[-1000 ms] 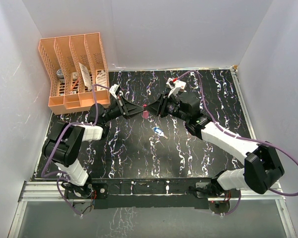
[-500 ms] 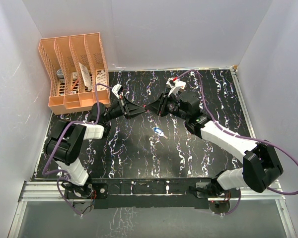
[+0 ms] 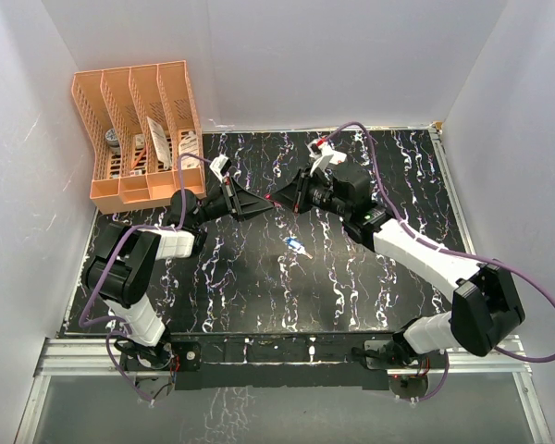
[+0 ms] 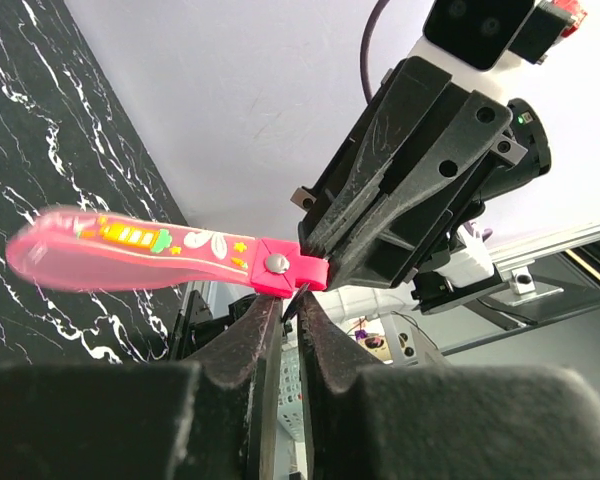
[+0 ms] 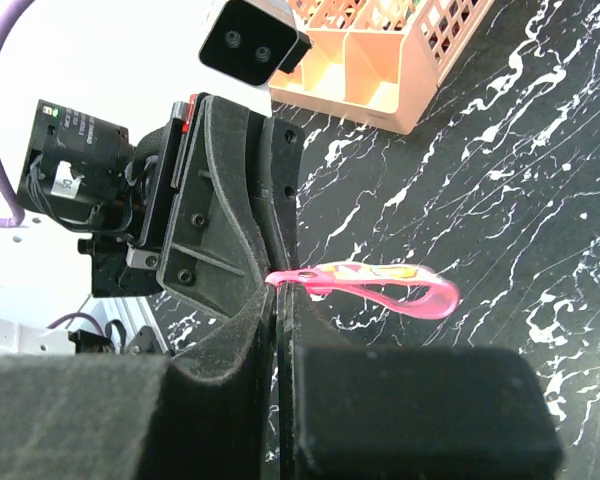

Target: Put the keys on the keyring

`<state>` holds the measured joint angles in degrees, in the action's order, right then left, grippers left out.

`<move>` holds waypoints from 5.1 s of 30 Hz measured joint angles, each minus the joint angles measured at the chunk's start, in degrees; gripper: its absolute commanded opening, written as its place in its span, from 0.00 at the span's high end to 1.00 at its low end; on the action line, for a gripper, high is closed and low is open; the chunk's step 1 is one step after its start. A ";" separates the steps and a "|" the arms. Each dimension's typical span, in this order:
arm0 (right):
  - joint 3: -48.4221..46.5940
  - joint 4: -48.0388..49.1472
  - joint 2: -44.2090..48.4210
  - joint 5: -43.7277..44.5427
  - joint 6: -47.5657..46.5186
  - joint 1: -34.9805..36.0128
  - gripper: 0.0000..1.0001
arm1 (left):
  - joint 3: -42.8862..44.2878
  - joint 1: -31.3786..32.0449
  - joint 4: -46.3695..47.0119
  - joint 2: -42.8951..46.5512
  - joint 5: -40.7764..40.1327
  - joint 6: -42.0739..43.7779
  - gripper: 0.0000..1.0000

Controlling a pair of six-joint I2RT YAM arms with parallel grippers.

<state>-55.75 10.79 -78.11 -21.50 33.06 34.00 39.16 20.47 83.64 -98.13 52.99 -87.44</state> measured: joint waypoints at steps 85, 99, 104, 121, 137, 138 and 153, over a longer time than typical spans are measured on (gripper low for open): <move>6.91 -8.31 8.04 -0.52 -8.98 -12.26 0.53 | -16.81 0.39 5.92 15.17 1.18 72.06 1.00; 6.93 -10.62 6.47 -2.08 -9.62 -12.26 0.53 | -18.53 0.39 6.82 15.19 0.79 74.42 1.00; 6.93 -10.60 6.45 -2.86 -9.60 -12.26 0.54 | -18.53 0.39 6.84 15.19 0.76 74.40 1.00; 6.51 -17.16 -7.45 3.02 -13.25 -7.39 0.58 | -17.40 0.39 7.28 15.06 2.01 70.01 1.00; 6.45 -19.65 -14.56 9.62 -5.14 -3.56 0.59 | -17.40 0.39 7.23 15.04 2.38 69.92 1.00; 6.38 -19.65 -14.67 9.68 -4.68 -3.34 0.59 | -17.40 0.39 7.21 15.04 2.38 70.01 1.00; 3.80 -19.61 -18.43 11.54 -2.01 -3.26 0.63 | -17.40 0.37 5.90 15.15 2.58 71.49 1.00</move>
<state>-51.94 -8.82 -96.53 -9.96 31.05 30.74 21.76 20.84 89.54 -82.98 55.57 -15.94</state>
